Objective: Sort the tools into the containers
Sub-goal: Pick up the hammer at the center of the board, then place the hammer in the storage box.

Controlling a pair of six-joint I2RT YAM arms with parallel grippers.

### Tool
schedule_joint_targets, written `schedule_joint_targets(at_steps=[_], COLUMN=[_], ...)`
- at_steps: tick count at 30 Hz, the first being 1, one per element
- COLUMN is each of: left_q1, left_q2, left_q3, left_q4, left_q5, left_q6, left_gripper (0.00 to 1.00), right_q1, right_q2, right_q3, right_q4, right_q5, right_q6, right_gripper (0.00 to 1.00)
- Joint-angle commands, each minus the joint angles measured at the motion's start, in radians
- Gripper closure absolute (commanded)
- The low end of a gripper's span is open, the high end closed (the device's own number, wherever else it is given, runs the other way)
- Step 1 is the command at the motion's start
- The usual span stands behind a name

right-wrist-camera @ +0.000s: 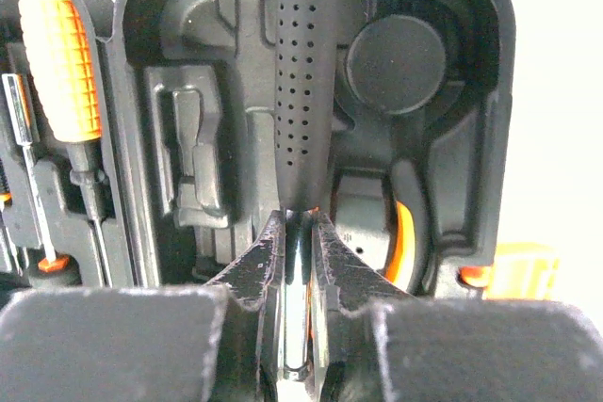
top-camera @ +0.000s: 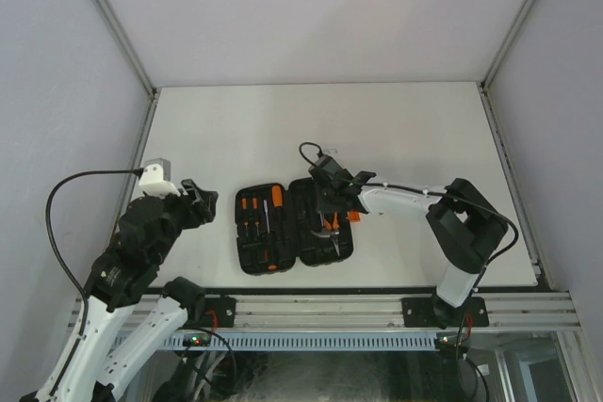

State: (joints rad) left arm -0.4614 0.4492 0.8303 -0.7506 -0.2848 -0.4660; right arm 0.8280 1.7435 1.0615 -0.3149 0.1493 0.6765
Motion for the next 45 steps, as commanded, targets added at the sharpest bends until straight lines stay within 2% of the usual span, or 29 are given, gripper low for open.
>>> schedule_joint_targets(at_steps=[1,10,16,23,29,32,42,45], left_q1=[0.006,0.006,0.006,0.006,0.006,0.006,0.006,0.006], left_q2=[0.002,-0.005,-0.034,-0.078,-0.053,-0.023,0.082,0.103], left_q3=[-0.025,-0.024,-0.028,-0.033,0.006,0.018,0.023,0.03], left_q4=[0.017,0.016,0.042,0.103,0.109,0.116,0.143,0.138], left_q5=[-0.011,-0.022,-0.013,0.029,0.085,0.119,0.182,0.183], left_q6=[0.021,0.018,0.017,0.019,0.024,0.018,-0.004,-0.002], left_gripper=[0.34,0.34,0.34,0.32,0.32,0.32,0.31,0.3], right_q1=[0.006,0.005,0.012,0.032,0.052,0.074,0.232,0.241], right_q2=[-0.115,-0.334,-0.554,-0.803,-0.876,-0.897,-0.863,-0.833], right_q3=[0.026,-0.086,-0.237,-0.413,-0.423,-0.425,-0.425,-0.419], right_q4=[-0.018,0.112,0.303,0.514,0.428,0.376,0.25,0.215], right_q5=[0.021,-0.021,-0.059,0.011,0.047,0.092,0.296,0.306], right_q6=[-0.029,-0.067,-0.156,-0.235,-0.297,-0.278,-0.119,0.002], right_gripper=[1.0,1.0,1.0,1.0,1.0,1.0,1.0,1.0])
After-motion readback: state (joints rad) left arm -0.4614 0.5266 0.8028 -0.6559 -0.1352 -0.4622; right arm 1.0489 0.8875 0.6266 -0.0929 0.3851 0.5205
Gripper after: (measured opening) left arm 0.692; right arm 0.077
